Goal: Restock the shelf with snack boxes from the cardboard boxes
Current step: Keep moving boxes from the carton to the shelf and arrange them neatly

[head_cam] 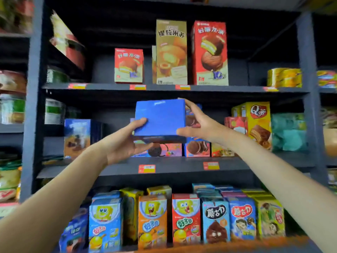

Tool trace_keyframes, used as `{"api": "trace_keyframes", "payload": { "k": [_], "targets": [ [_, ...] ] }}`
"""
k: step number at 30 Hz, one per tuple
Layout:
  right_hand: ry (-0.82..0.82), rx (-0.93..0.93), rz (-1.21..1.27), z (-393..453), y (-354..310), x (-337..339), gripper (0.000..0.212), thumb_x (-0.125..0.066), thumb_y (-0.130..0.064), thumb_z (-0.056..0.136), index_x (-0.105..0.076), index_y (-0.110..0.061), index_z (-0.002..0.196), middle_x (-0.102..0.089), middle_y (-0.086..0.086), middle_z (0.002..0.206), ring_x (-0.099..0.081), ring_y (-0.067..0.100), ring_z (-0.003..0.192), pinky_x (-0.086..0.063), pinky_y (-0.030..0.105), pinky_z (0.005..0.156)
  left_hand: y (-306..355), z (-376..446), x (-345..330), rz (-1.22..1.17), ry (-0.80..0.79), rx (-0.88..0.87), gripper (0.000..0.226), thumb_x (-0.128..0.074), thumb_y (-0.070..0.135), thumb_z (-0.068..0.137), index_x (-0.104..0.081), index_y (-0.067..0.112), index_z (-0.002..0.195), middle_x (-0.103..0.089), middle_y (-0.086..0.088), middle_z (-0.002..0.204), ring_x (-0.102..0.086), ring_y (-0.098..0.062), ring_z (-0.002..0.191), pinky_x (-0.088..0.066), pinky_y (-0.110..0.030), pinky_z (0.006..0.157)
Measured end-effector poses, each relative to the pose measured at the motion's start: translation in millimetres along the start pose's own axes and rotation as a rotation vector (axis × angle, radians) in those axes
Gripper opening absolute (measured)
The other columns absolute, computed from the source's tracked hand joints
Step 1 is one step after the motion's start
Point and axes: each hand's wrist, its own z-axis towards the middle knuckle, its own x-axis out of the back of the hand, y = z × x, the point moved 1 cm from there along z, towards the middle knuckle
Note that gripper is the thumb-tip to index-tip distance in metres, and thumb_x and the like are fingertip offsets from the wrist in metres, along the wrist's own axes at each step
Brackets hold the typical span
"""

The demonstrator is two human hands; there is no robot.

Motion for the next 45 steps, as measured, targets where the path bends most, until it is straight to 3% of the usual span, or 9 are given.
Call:
{"api": "trace_keyframes", "payload": {
  "k": [2,5,9,15,20,26,33,39,45],
  "targets": [
    [-0.003,-0.141,0.337,1.0,13.7,16.0,0.056,-0.069,-0.056,0.071,-0.046,-0.053,0.122,-0.038,-0.007,0.145,-0.054,0.016,0.113,-0.044,0.038,0.098,-2.4,12.9,6.6,0.088,-0.059,-0.117,0.105,-0.093,0.031,0.040,-0.045,0.024,0.134,-0.060,-0.006,0.126,-0.068,-0.021,0.097,-0.057,-0.030,0.070],
    [0.007,-0.206,0.545,7.1,37.1,31.7,0.073,-0.072,-0.048,0.074,-0.035,-0.042,0.137,-0.042,0.001,0.142,-0.061,0.023,0.100,-0.051,0.041,0.088,-5.8,28.5,6.7,0.210,-0.117,-0.245,0.113,-0.094,0.025,0.037,-0.040,0.037,0.135,-0.048,-0.003,0.138,-0.062,-0.021,0.111,-0.056,-0.035,0.079],
    [-0.043,-0.217,0.372,17.5,55.4,28.0,0.104,-0.086,-0.045,0.050,-0.030,-0.049,0.138,-0.031,-0.007,0.149,-0.041,0.017,0.133,-0.037,0.046,0.106,-6.0,37.9,-8.1,0.443,-0.086,-0.328,0.104,-0.085,0.021,0.047,-0.034,0.049,0.133,-0.035,0.012,0.144,-0.060,-0.024,0.114,-0.051,-0.044,0.092],
    [0.113,-0.039,0.090,21.3,55.4,34.8,0.085,-0.081,-0.024,0.069,-0.030,-0.046,0.134,-0.036,-0.018,0.136,-0.043,-0.007,0.120,-0.040,0.029,0.103,-6.8,49.5,-8.6,0.473,-0.097,-0.334,0.101,-0.082,0.017,0.052,-0.033,0.053,0.132,-0.037,0.007,0.142,-0.062,-0.029,0.109,-0.049,-0.051,0.093],
    [0.080,0.007,-0.144,21.1,59.2,36.8,0.101,-0.082,-0.024,0.069,-0.016,-0.038,0.145,-0.030,-0.016,0.140,-0.029,-0.001,0.130,-0.028,0.022,0.107,2.4,56.2,-24.1,0.804,0.084,-0.520,0.096,-0.079,0.034,0.044,-0.029,0.060,0.122,-0.040,0.015,0.125,-0.057,-0.012,0.106,-0.052,-0.021,0.082],
    [0.130,-0.169,0.651,24.4,52.5,36.2,0.092,-0.070,-0.038,0.059,-0.029,-0.038,0.141,-0.062,0.001,0.112,-0.062,0.019,0.092,-0.055,0.046,0.082,1.2,49.3,-40.0,1.347,0.253,-0.929,0.101,-0.083,0.018,0.057,-0.023,0.048,0.132,-0.021,0.018,0.122,-0.040,-0.009,0.104,-0.039,-0.012,0.079],
    [0.099,-0.206,0.614,26.5,57.0,38.6,0.058,-0.060,-0.053,0.071,-0.058,-0.024,0.121,-0.068,-0.001,0.102,-0.067,0.015,0.083,-0.052,0.036,0.074,-1.9,40.5,-29.0,1.243,0.231,-0.882,0.102,-0.082,0.011,0.062,-0.019,0.041,0.136,-0.022,0.021,0.133,-0.048,-0.005,0.108,-0.054,-0.037,0.084],
    [0.112,-0.052,0.158,22.4,50.0,37.0,0.097,-0.074,-0.043,0.066,-0.014,-0.050,0.142,-0.038,-0.012,0.137,-0.059,0.011,0.108,-0.052,0.024,0.085,-5.1,40.1,-16.5,1.120,0.219,-0.850,0.102,-0.085,0.009,0.060,-0.022,0.048,0.130,-0.026,0.031,0.127,-0.043,0.013,0.112,-0.051,-0.014,0.081],
    [0.040,0.227,-0.764,21.7,48.2,34.0,0.116,-0.082,-0.041,0.065,0.003,-0.048,0.144,0.004,-0.020,0.150,-0.015,0.012,0.136,-0.026,0.037,0.108,-4.1,39.6,-14.0,1.380,0.165,-0.807,0.104,-0.083,0.012,0.060,-0.019,0.045,0.136,-0.020,0.019,0.140,-0.047,-0.015,0.118,-0.053,-0.042,0.086]
  ]
}}
